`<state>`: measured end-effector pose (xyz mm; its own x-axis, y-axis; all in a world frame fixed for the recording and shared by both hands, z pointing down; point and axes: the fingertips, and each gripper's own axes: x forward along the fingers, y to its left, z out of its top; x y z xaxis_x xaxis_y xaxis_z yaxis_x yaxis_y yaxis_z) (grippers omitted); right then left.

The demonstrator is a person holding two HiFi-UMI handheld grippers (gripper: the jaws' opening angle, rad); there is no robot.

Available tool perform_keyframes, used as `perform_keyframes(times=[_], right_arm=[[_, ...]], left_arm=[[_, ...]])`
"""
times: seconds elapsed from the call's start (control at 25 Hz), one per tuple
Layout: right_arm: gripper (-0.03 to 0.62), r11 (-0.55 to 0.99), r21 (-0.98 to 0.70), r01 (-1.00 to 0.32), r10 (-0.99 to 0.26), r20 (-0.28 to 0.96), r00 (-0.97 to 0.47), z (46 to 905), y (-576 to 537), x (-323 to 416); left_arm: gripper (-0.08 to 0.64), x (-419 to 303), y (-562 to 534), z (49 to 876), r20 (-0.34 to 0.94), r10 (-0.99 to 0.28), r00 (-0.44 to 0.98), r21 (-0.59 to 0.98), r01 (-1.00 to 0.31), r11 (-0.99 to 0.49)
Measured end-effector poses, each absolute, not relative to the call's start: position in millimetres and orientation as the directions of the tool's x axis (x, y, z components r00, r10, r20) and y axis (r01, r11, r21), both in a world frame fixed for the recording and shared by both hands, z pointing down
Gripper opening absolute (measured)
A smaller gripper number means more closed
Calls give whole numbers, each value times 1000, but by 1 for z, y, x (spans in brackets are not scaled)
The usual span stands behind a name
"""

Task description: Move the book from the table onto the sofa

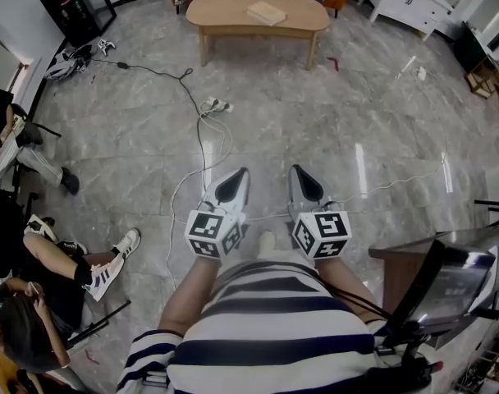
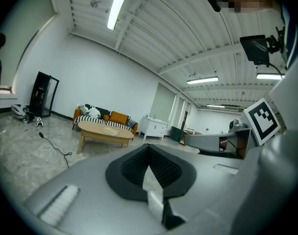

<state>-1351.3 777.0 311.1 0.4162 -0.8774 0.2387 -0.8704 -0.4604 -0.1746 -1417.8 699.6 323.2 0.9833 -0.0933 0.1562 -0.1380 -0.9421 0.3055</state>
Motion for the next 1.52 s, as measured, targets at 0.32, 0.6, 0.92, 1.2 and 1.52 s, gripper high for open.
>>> perform_keyframes(times=[0.32, 0.6, 0.92, 1.2, 1.52], right_arm=[[-6, -478, -187, -858, -869, 243, 431, 315, 771, -1282], [-6, -481, -212, -851, -869, 246, 430, 316, 755, -1255], [-6, -496, -191, -847, -856, 269, 441, 323, 715, -1213], [-6, -521, -183, -834, -842, 273, 466, 320, 657, -1175], [-6, -546, -177, -819, -827, 274, 491, 323, 589, -1141]], left_arm=[[2, -1354, 687, 323, 175, -118, 977, 294, -167, -941], [2, -1329, 670, 325, 200, -131, 971, 281, -185, -942], [2, -1281, 631, 330, 191, -97, 977, 312, -154, -937], [2, -1238, 574, 331, 209, -56, 976, 309, -120, -943], [2, -1206, 504, 334, 204, -26, 979, 318, -92, -944]])
